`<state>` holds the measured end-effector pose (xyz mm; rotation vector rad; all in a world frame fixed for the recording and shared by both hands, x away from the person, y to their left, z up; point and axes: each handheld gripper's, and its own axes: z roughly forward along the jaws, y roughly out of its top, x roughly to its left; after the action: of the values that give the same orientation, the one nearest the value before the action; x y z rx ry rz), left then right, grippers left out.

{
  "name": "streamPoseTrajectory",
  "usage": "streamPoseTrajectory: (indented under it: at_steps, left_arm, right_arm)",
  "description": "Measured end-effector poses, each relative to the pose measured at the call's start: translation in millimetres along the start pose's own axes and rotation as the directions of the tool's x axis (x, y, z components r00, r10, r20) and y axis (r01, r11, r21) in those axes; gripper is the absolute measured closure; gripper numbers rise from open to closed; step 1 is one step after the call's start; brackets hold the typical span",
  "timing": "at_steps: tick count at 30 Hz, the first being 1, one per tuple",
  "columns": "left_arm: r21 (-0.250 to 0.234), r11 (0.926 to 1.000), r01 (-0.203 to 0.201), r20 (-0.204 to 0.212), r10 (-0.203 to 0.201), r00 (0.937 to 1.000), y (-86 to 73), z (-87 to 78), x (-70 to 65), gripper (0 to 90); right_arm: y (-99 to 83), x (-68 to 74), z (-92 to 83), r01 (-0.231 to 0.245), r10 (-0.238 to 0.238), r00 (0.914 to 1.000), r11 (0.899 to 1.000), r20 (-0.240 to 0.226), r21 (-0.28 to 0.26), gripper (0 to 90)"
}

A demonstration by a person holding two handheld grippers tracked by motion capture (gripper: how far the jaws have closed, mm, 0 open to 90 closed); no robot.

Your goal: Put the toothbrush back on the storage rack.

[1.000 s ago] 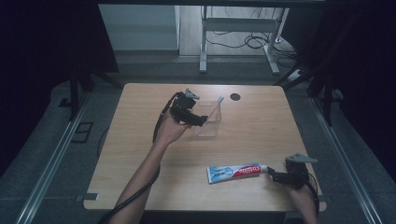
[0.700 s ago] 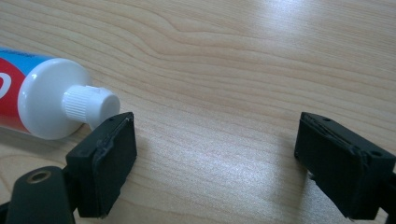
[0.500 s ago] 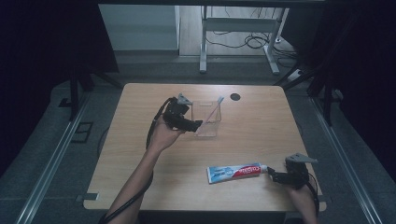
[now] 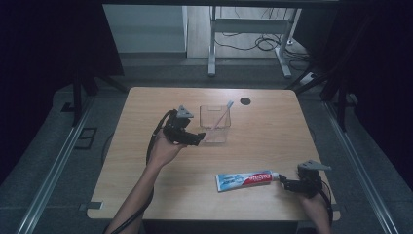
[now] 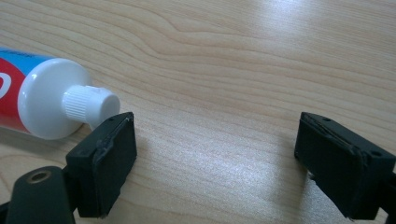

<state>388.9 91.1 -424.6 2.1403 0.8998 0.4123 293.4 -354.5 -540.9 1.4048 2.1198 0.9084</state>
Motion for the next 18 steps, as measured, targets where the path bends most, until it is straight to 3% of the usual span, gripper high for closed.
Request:
streamPoseTrajectory:
  at_steps: [18]
  left_arm:
    - [0.001, 1.0, 0.003, -0.007, -0.003, 1.0, -40.3, -2.9, -6.3, 13.3]
  right_arm:
    - [-0.1, 0.0, 0.1, 0.001, -0.001, 1.0, 1.0, 0.0, -0.001, 12.8]
